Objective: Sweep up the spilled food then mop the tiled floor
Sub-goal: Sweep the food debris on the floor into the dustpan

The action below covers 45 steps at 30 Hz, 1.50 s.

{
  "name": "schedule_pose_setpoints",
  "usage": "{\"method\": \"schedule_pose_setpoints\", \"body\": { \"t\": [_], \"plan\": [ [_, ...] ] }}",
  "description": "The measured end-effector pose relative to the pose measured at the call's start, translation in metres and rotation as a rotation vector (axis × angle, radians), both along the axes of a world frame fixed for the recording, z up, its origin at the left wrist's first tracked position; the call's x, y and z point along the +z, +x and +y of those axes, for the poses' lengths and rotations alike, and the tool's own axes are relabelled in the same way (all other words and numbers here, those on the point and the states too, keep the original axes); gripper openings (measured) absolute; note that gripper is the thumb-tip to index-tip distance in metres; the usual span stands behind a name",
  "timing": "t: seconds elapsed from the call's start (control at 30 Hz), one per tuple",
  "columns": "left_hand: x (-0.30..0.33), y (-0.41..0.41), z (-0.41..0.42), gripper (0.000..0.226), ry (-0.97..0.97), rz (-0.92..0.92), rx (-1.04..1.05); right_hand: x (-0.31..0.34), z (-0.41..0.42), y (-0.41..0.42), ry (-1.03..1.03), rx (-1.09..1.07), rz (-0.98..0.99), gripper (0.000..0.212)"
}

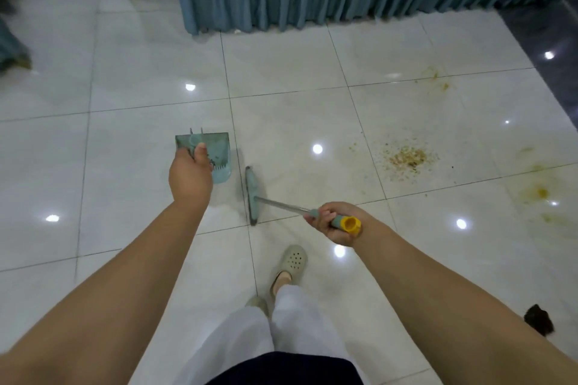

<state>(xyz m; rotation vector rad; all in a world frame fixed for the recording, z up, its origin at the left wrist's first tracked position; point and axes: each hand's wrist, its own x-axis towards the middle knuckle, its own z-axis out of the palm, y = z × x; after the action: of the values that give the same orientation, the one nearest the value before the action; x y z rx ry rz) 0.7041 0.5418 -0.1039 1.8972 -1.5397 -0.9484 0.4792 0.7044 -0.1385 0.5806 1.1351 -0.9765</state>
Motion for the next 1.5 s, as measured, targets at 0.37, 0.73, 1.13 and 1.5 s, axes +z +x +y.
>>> {"method": "schedule_pose_setpoints", "body": {
  "t": [0.37,0.73,1.13,1.5],
  "plan": [
    [0.001,0.067,0.049,0.040,0.021,-0.038,0.050,-0.018,0.032,0.102,0.093,0.039,-0.130,0.015],
    [-0.006,0.001,0.084,0.036,0.106,-0.012,0.003,-0.008,0.088,-0.019,0.125,-0.145,-0.060,0.012],
    [-0.021,-0.169,0.145,0.046,0.127,-0.017,-0.075,-0.008,0.157,-0.260,0.143,-0.221,0.130,0.011],
    [-0.018,-0.273,0.181,0.039,0.069,-0.058,-0.172,-0.001,0.204,-0.354,0.070,-0.245,0.165,0.027]
  ]
}}
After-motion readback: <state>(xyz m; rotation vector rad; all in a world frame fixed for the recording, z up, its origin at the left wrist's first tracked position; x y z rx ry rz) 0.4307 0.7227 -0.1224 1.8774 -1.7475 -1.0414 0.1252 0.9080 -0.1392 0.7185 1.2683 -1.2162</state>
